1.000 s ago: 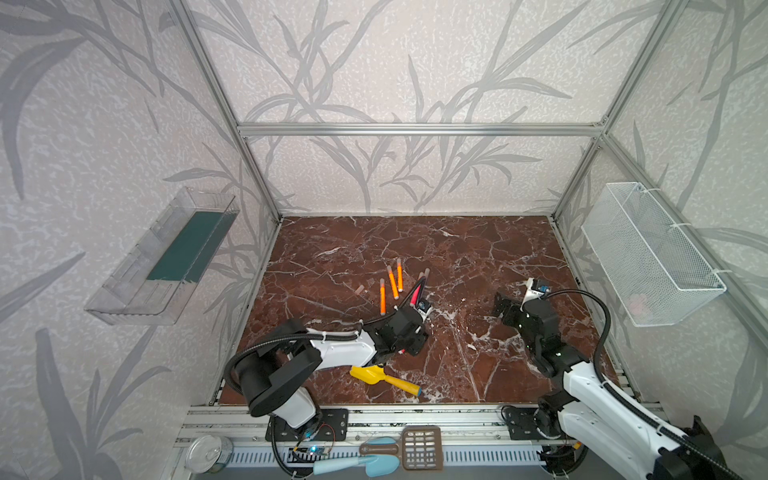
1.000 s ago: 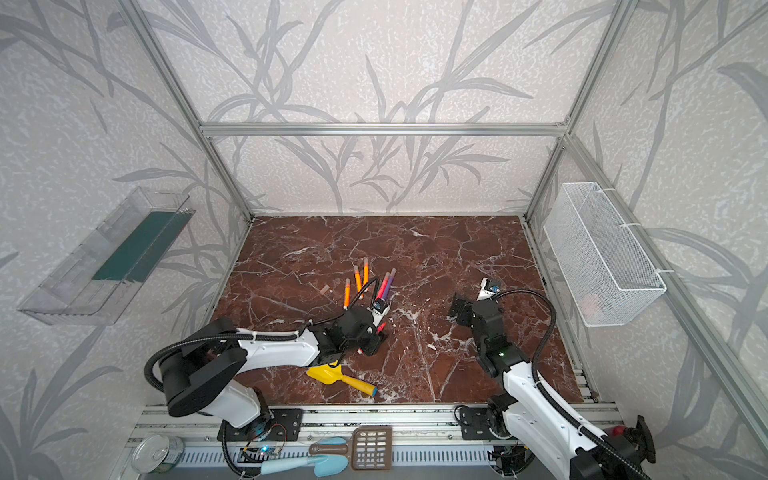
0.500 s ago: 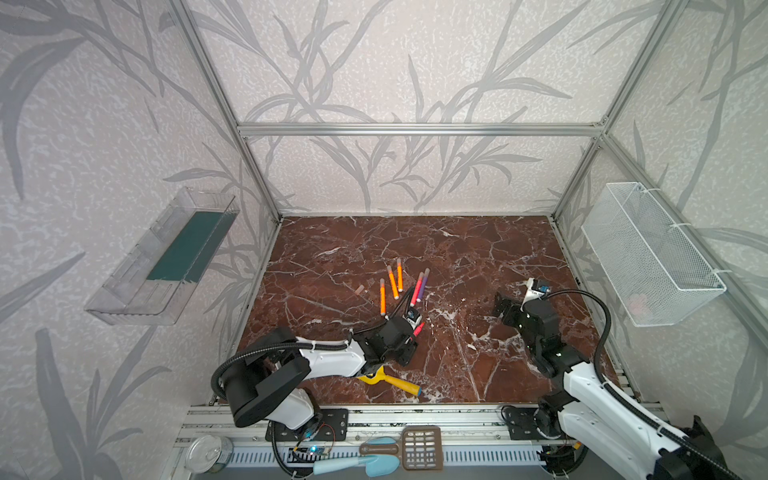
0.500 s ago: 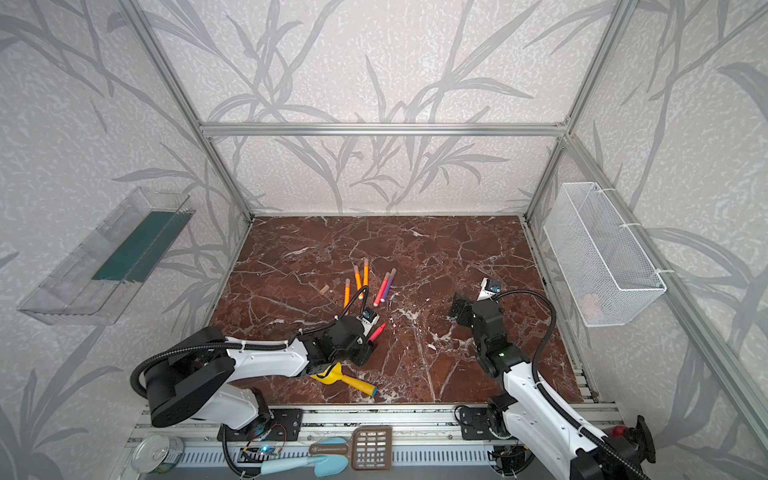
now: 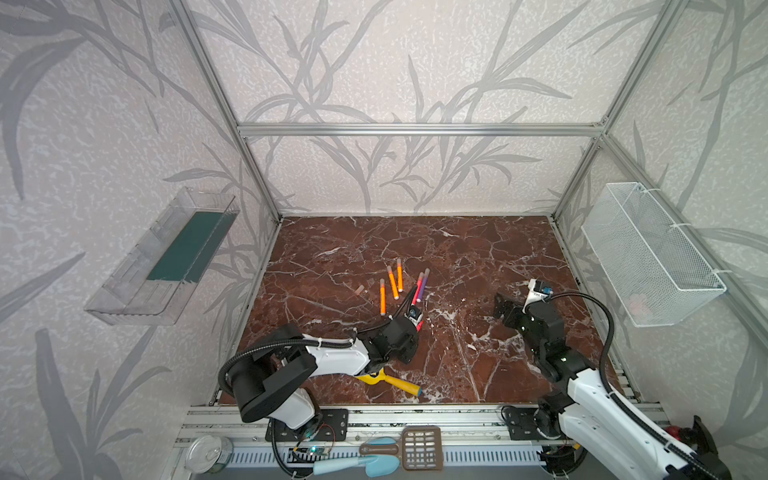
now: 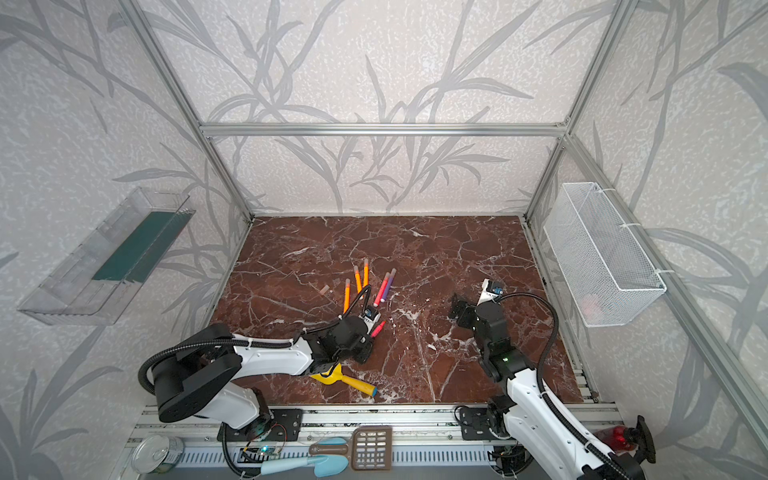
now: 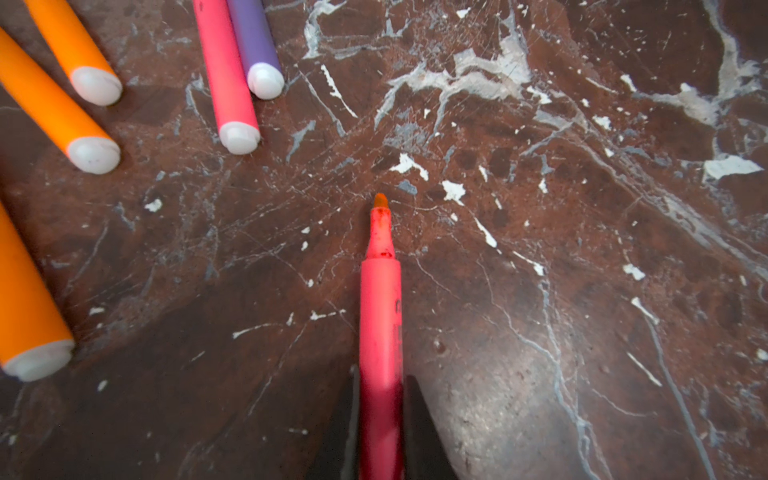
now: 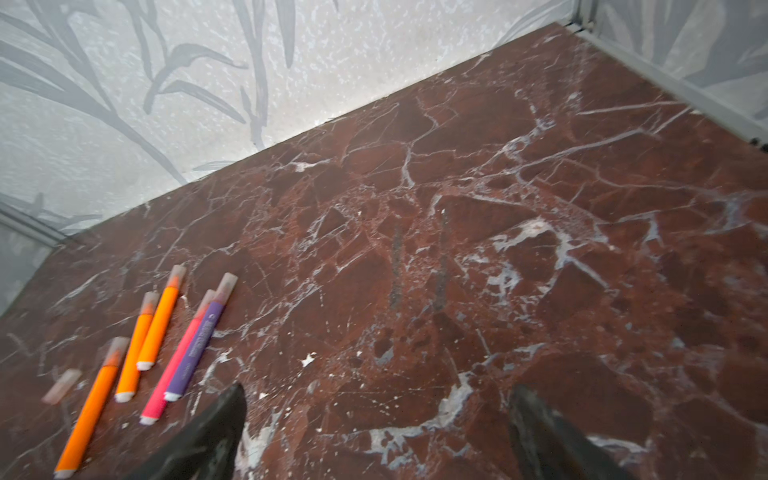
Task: Insert the pens into the pen caps
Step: 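Bring the right gripper over the pink marker tip while the left gripper holds it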
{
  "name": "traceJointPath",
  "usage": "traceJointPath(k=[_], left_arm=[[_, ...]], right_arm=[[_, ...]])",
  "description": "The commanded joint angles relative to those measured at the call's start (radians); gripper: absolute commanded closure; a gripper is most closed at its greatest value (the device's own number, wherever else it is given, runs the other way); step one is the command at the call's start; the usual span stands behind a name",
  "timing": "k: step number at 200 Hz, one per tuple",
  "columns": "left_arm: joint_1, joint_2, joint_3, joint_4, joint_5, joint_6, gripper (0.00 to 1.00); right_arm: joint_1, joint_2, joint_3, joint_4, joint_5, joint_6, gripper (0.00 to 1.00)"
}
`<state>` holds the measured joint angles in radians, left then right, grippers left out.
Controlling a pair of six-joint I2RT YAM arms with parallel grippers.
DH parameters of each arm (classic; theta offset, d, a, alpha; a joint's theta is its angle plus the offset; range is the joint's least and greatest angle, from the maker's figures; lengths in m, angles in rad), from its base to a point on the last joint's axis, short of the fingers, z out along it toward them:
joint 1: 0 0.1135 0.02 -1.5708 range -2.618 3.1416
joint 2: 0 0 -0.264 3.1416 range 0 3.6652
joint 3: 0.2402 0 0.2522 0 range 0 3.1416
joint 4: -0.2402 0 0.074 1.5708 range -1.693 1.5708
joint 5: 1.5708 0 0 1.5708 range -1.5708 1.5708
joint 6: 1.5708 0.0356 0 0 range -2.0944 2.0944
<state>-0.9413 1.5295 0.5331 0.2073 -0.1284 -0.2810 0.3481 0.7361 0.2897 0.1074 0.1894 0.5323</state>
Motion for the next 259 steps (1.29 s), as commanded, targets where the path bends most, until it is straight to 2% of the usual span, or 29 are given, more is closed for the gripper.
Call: traceJointPath(k=[1, 26, 51, 66, 84, 116, 130, 153, 197, 230, 259], left_arm=[[0.001, 0.009, 0.013, -0.091, -0.058, -0.023, 0.92], [0.005, -0.078, 0.014, -0.112, -0.100, -0.052, 0.96], [0.007, -0.189, 0.008, -0.104, -0.050, -0.042, 0.99], [0.007, -0.253, -0.005, -0.079, -0.009, -0.034, 0.99], [0.007, -0.320, -0.046, 0.006, 0.060, -0.026, 1.00], [0.007, -0.418, -0.094, 0.041, 0.176, -0.011, 0.99], [0.007, -0.440, -0.110, 0.055, 0.188, -0.015, 0.99], [0.007, -0.452, -0.124, 0.060, 0.185, -0.022, 0.99], [0.006, -0.491, -0.148, 0.085, 0.200, -0.015, 0.99], [0.007, -0.524, -0.158, 0.075, 0.190, -0.014, 0.99], [0.007, -0.532, -0.167, 0.073, 0.176, -0.013, 0.99]], right_arm=[[0.064, -0.010, 0.000, 0.011, -0.126, 0.068, 0.06], [0.262, -0.017, -0.021, 0.101, -0.101, 0.147, 0.06], [0.488, 0.030, -0.041, 0.238, 0.009, 0.189, 0.06], [0.558, 0.099, -0.029, 0.323, -0.001, 0.210, 0.06], [0.581, 0.208, 0.008, 0.409, -0.072, 0.245, 0.07], [0.590, 0.383, 0.087, 0.504, -0.152, 0.283, 0.16], [0.596, 0.442, 0.115, 0.547, -0.180, 0.288, 0.20], [0.607, 0.512, 0.158, 0.571, -0.191, 0.298, 0.21], [0.611, 0.613, 0.176, 0.659, -0.190, 0.349, 0.32], [0.613, 0.640, 0.184, 0.671, -0.184, 0.364, 0.44], [0.621, 0.631, 0.182, 0.670, -0.176, 0.365, 0.67]])
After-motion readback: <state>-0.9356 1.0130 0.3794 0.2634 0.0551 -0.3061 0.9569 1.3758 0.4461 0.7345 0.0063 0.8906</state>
